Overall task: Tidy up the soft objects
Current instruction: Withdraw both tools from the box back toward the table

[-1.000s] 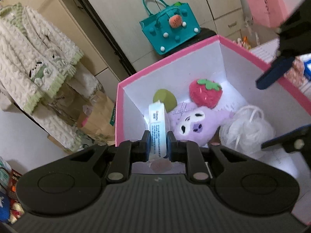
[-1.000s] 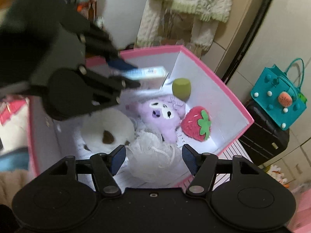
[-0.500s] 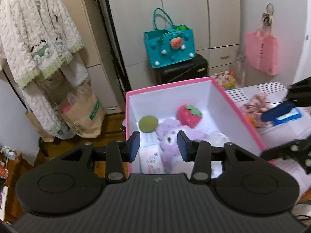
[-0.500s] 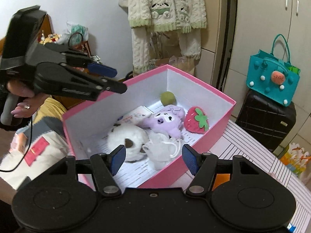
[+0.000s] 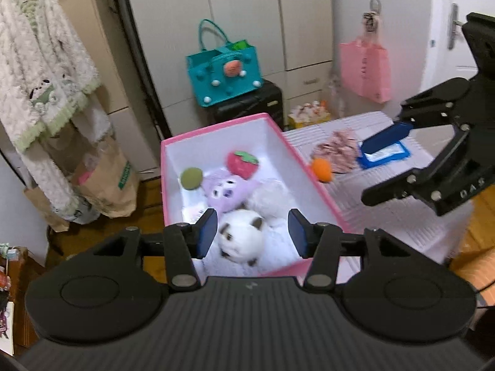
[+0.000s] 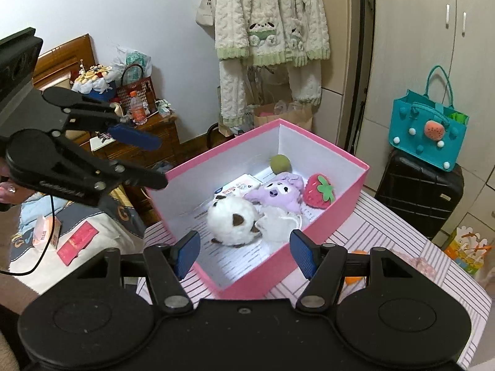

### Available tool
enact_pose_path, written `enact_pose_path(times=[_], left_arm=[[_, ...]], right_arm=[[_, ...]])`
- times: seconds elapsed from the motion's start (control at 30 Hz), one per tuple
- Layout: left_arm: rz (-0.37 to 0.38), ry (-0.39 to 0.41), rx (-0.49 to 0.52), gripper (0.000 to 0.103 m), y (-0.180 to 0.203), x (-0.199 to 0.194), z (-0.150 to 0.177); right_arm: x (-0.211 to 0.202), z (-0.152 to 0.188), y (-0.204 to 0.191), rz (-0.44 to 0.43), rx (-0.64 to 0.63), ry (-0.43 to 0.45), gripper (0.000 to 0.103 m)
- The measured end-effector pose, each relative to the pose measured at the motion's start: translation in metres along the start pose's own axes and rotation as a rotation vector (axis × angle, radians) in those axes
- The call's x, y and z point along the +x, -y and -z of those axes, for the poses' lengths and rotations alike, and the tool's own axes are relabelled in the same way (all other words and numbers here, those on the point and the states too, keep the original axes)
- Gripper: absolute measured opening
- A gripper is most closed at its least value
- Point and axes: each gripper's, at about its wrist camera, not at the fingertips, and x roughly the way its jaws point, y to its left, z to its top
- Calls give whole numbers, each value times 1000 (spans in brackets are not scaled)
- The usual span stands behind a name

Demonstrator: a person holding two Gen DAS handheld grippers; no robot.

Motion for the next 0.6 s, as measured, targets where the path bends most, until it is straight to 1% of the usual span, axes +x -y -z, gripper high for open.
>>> enact_pose_path(times=[0.1,0.13,0.3,0.47,0.6], left_arm=[[-17,-5,19,53,10,-11,4],[-12,-15,26,53,15,-14,4],[36,-51,43,58,33,-26,8],[104,-91,64,60,55,-31,17],[143,-118,97,61,74,-32,22]], right_arm=[[-16,7,-7,4,2,6,69],[-21,9,-9,5,1,5,69],[-41,21,-22,42,-32,8,69],[-62,40,-23,61,-13,8,69],[-76,56,-23,70,19,-1,69]])
